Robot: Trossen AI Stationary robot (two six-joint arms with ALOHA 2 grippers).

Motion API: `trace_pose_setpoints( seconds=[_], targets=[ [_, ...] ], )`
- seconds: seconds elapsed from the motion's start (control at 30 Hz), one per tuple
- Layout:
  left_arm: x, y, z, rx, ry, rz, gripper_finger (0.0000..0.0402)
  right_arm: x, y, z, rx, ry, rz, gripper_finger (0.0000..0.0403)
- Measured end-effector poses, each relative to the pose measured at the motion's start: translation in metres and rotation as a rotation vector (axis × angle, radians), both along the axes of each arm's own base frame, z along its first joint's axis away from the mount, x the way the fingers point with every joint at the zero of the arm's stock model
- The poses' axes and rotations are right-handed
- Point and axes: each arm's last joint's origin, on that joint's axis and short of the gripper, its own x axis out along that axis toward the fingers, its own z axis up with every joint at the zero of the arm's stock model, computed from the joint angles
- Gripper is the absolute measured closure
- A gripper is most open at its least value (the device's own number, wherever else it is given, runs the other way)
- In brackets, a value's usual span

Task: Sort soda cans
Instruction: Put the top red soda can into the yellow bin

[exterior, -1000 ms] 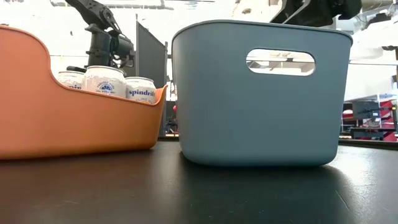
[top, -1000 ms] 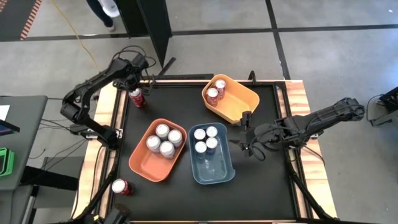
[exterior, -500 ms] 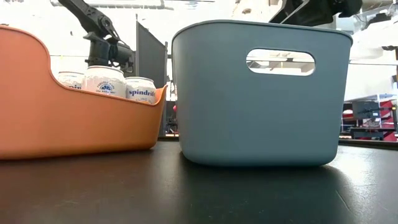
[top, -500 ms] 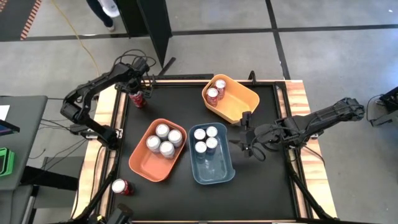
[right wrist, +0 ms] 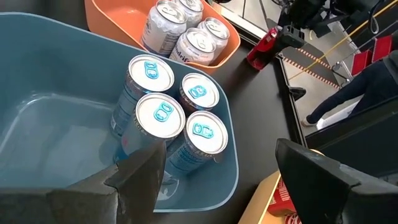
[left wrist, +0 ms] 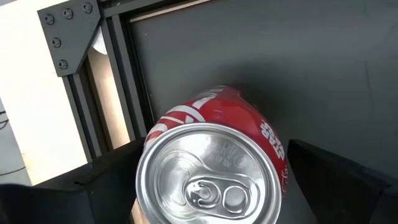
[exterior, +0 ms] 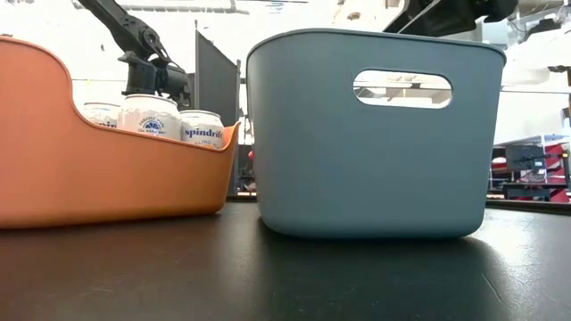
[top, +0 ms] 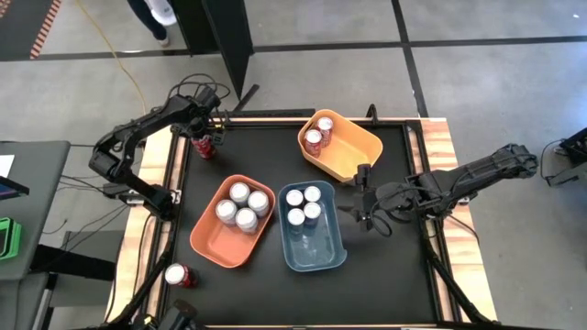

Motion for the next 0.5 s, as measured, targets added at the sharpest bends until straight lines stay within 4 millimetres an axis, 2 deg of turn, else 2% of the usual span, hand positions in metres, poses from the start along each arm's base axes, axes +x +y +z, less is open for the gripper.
trace_pose_setpoints(
  seconds=[0.5],
  targets=[
    [-0.0019, 0.001, -0.0002, -0.016, -0.033, 0.025, 0.0027, 0.0001, 0.0, 0.0001, 0.001, -0.002, 0.0, 0.008]
  ],
)
